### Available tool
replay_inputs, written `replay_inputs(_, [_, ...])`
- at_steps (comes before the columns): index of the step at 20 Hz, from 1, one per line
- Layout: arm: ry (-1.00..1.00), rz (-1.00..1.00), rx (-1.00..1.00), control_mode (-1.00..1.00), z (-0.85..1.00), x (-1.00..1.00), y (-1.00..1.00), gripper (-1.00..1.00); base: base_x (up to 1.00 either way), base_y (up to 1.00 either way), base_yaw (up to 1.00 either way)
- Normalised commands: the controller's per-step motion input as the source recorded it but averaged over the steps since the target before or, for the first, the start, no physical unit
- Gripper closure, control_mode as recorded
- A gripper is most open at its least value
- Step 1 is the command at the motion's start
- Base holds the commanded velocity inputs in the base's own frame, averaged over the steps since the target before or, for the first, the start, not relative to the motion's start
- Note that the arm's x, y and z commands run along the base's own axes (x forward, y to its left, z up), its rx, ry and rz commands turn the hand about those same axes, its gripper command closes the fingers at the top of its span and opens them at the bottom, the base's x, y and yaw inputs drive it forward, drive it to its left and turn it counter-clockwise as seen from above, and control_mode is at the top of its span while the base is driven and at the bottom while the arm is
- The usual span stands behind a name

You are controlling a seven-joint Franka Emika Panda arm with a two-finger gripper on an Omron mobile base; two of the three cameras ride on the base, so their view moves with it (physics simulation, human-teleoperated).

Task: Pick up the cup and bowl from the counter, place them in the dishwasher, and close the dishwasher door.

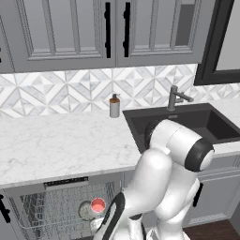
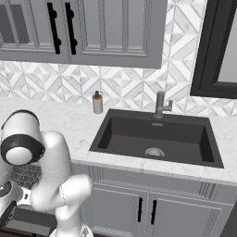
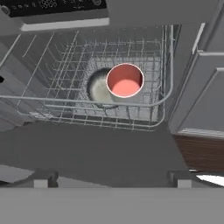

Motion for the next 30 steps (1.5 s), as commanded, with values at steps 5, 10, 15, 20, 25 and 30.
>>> replay_inputs(5, [-0.08, 0.16, -0.18, -1.0, 0.13, -1.0, 0.52, -1.0, 0.0, 0.0, 0.0])
replay_inputs(10, [-0.23, 0.12, -0.05, -1.0, -0.14, -1.0, 0.18, -1.0, 0.0, 0.0, 0.0])
replay_inputs(15, [-0.35, 0.07, -0.02, -1.0, -0.43, -1.0, 0.01, -1.0, 0.0, 0.0, 0.0])
replay_inputs(20, [-0.41, 0.01, -0.06, -1.0, -0.56, -1.0, 0.2, -1.0, 0.0, 0.0, 0.0])
replay_inputs(25, [-0.52, 0.0, -0.13, -1.0, -0.8, -1.0, 0.85, -1.0, 0.0, 0.0, 0.0])
replay_inputs(30, [-0.64, -0.13, -0.15, -1.0, -0.8, -1.0, 1.0, -1.0, 0.0, 0.0, 0.0])
